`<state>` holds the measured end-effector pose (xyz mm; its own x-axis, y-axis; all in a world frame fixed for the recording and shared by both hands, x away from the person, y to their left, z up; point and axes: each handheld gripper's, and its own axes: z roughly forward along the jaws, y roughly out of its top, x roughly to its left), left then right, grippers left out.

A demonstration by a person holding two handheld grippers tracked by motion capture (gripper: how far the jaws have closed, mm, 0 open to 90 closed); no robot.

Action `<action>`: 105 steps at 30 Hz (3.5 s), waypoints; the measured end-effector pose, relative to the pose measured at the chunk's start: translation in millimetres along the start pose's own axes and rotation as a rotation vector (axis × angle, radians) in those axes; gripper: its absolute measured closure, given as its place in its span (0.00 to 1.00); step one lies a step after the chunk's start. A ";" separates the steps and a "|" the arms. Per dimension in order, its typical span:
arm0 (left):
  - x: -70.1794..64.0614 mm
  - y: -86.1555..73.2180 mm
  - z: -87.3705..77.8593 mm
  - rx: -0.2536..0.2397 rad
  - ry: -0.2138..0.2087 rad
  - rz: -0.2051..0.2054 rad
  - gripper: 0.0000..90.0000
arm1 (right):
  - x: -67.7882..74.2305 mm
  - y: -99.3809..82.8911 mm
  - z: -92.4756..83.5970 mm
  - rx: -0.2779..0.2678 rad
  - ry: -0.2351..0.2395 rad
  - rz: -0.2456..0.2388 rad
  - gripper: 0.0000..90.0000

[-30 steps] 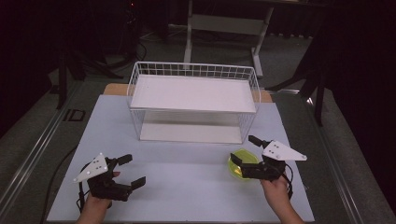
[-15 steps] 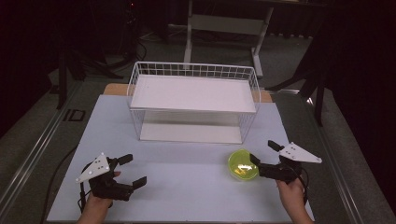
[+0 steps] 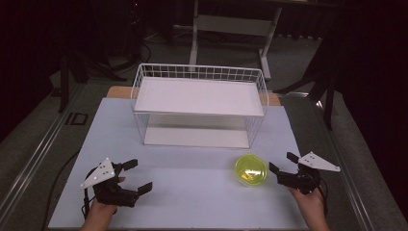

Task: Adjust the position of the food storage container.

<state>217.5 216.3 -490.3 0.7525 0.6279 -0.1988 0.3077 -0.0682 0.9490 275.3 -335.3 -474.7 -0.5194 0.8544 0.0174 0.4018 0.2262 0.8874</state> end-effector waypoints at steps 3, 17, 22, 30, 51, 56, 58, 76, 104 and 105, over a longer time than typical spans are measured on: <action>-0.7 0.2 0.4 -0.003 -0.004 0.002 0.02 | -2.7 -9.2 3.3 0.057 -0.048 -0.014 0.43; -1.1 0.6 0.9 -0.001 -0.010 0.002 0.02 | 16.9 -30.9 24.4 0.248 0.090 -0.036 1.00; -1.6 0.7 1.6 0.000 -0.012 0.007 0.02 | 24.2 -33.0 32.5 0.268 0.123 -0.055 1.00; -1.7 0.8 1.5 0.000 -0.009 0.007 0.02 | 37.1 -31.8 48.1 0.278 0.184 -0.066 1.00; -3.3 1.2 1.1 0.003 -0.015 0.013 0.02 | 96.6 -6.9 94.2 0.268 0.331 -0.193 1.00; -3.1 1.2 1.9 0.006 -0.016 0.016 0.02 | 81.0 -2.4 95.7 0.264 0.253 -0.175 1.00; -3.3 1.3 2.0 0.005 -0.017 0.015 0.02 | 75.7 1.5 98.0 0.261 0.231 -0.173 1.00; -3.5 1.7 1.5 0.006 -0.021 0.019 0.02 | 105.0 -0.2 118.0 0.292 0.318 -0.173 1.00; -5.7 2.2 2.9 0.015 -0.033 0.031 0.02 | 132.4 7.7 134.1 0.285 0.322 -0.158 1.00; -5.6 2.3 2.9 0.014 -0.034 0.030 0.02 | 136.0 6.2 134.2 0.296 0.324 -0.165 1.00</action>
<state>215.7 210.3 -487.7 0.7811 0.5983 -0.1784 0.2923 -0.0980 0.9513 308.4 -154.9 -528.7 -0.7839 0.6167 0.0719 0.4677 0.5103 0.7217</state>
